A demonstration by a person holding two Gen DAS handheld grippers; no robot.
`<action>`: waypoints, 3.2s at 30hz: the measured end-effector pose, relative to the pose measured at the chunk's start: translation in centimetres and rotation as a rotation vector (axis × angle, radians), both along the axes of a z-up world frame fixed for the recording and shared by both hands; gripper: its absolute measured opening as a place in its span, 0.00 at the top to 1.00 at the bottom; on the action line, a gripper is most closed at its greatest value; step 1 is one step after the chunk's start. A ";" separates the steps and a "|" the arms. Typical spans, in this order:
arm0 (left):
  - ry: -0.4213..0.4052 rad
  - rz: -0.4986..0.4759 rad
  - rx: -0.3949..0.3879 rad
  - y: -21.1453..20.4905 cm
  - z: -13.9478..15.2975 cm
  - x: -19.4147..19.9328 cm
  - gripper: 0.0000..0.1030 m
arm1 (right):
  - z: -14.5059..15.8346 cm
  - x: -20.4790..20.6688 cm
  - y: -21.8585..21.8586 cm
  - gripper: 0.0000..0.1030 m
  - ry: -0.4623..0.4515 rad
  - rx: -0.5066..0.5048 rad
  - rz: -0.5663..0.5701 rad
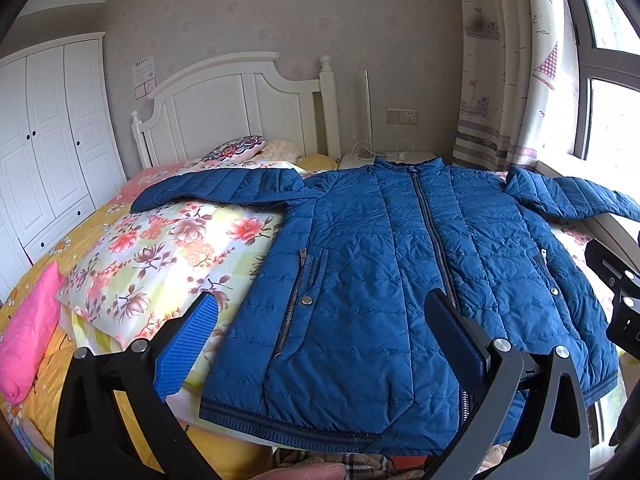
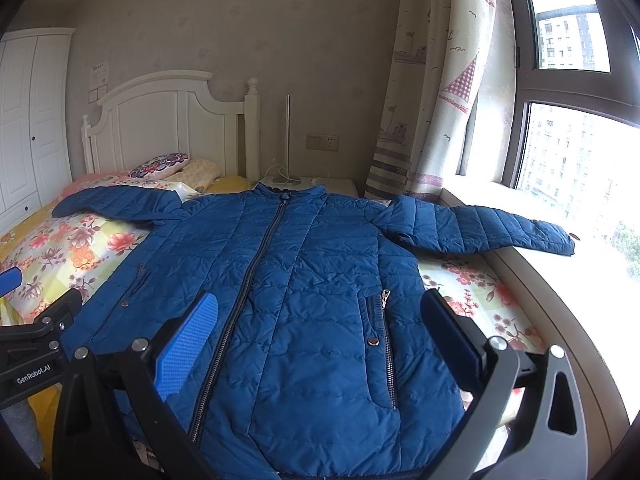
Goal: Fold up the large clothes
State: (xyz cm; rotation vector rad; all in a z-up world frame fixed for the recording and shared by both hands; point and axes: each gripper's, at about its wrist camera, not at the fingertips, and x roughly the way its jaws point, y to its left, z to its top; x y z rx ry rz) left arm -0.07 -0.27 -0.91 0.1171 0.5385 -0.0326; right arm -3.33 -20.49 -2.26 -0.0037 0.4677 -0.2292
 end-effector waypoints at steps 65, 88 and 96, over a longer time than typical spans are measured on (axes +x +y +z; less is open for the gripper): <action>0.037 -0.023 -0.031 0.1 -1.0 0.6 0.04 | -1.3 0.6 -0.7 0.02 0.012 0.044 0.005; 0.382 -0.070 0.050 -5.3 -9.9 31.2 0.04 | -9.5 20.2 -33.9 0.13 0.094 0.517 -0.489; 0.413 -0.101 -0.067 -3.7 -11.6 31.8 0.04 | -10.5 22.1 -38.6 0.78 0.027 0.584 -0.619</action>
